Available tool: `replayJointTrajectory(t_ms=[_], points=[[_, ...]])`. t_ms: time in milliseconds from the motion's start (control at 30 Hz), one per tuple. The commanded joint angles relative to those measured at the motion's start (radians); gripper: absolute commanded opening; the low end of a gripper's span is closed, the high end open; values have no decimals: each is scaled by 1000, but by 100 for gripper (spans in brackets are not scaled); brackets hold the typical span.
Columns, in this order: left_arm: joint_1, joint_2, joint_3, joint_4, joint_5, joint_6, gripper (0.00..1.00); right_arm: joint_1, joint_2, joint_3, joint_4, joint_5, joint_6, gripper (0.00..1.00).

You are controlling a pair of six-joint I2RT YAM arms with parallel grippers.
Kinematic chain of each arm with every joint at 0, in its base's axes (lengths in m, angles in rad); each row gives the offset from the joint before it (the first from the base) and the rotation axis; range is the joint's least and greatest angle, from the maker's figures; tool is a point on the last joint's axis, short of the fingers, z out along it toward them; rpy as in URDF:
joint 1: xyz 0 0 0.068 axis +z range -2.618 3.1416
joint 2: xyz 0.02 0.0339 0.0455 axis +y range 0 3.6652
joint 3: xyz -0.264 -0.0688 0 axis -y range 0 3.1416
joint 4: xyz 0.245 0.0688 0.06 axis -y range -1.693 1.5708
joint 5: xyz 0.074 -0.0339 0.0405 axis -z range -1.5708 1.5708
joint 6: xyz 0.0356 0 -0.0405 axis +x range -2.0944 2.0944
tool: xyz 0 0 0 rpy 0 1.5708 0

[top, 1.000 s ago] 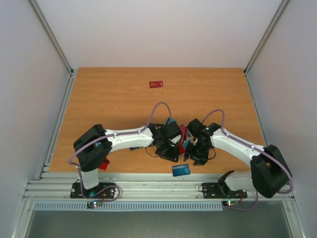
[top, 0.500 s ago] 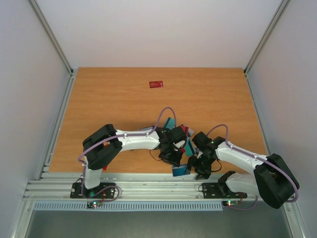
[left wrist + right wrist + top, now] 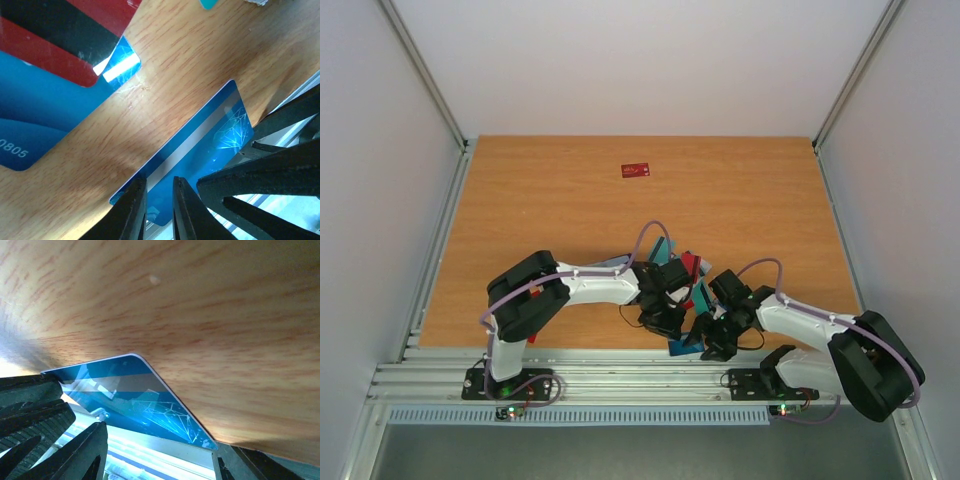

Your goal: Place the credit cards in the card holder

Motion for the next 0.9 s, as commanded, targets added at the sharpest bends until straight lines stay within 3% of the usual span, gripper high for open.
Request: replayJointTrajectory(t_ms=[0, 367, 867], points=[[-8, 38, -44, 44, -15, -7, 17, -10, 25, -40, 142, -14, 23, 56], [-7, 43, -65, 74, 2, -11, 17, -17, -25, -9, 153, -7, 15, 41], [-7, 22, -51, 74, 16, -10, 17, -16, -95, 67, 47, -12, -1, 23]])
